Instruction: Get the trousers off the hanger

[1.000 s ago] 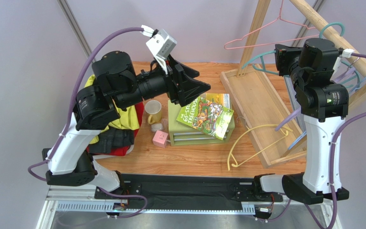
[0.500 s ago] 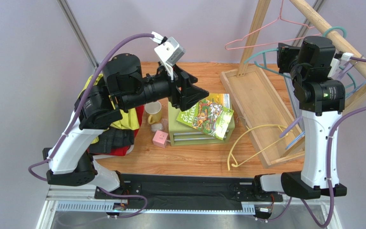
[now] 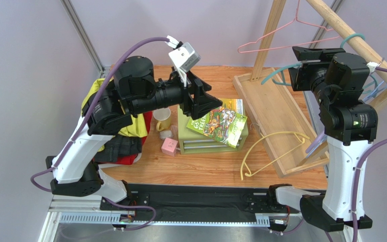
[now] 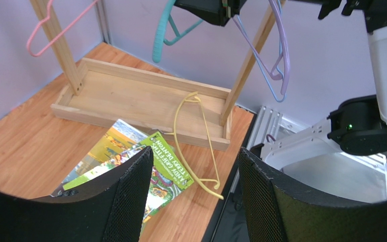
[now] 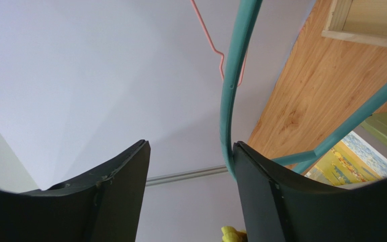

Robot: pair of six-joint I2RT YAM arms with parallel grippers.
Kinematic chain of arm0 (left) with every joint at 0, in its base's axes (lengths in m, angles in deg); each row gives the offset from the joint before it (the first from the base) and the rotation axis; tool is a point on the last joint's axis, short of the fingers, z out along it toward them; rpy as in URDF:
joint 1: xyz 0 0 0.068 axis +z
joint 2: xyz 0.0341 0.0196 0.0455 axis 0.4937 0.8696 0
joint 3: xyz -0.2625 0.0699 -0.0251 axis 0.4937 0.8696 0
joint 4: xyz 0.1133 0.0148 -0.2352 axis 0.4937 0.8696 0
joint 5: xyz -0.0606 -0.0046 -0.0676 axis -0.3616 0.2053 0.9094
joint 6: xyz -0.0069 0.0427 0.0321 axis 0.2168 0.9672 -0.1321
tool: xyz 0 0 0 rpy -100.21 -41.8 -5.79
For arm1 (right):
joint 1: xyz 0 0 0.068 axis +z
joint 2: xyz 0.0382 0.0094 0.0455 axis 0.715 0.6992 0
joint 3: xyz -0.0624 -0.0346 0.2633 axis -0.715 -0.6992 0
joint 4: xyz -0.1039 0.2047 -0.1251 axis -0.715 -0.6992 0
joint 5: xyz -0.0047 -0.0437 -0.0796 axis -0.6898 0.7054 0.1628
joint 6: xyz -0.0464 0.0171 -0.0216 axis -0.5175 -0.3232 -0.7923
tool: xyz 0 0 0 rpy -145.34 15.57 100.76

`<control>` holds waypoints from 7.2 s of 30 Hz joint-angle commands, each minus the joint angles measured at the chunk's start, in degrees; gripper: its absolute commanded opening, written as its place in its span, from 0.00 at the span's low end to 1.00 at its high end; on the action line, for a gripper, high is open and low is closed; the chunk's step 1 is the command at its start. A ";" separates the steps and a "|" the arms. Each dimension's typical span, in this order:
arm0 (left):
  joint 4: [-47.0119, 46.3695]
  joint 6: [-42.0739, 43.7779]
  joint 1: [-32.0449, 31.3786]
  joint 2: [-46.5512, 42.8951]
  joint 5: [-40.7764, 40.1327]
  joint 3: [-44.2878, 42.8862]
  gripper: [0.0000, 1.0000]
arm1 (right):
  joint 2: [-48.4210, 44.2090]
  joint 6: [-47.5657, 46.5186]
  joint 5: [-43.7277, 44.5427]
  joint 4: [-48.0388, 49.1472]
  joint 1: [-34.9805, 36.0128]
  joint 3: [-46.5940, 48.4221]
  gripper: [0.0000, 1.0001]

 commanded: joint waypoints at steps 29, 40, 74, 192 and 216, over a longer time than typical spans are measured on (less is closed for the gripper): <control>-8.12 -17.05 -7.65 -7.81 14.86 36.02 0.53 | -7.29 -36.35 -43.92 -16.48 -0.07 7.60 0.92; -23.94 -35.59 -15.47 -4.30 -5.43 51.06 0.50 | -9.23 -43.12 -52.90 -18.85 -0.07 6.45 0.91; -59.53 -53.10 -23.47 21.19 -32.87 62.22 0.56 | -24.52 -38.91 -58.61 -13.84 -0.07 2.32 0.90; -19.37 20.55 -7.83 -7.18 -25.59 28.37 0.00 | -10.11 -29.76 -10.10 -3.21 9.51 14.54 0.87; -17.62 21.35 -7.21 -17.39 -39.82 36.64 0.00 | -6.51 -28.97 -23.79 -4.00 9.51 12.34 0.87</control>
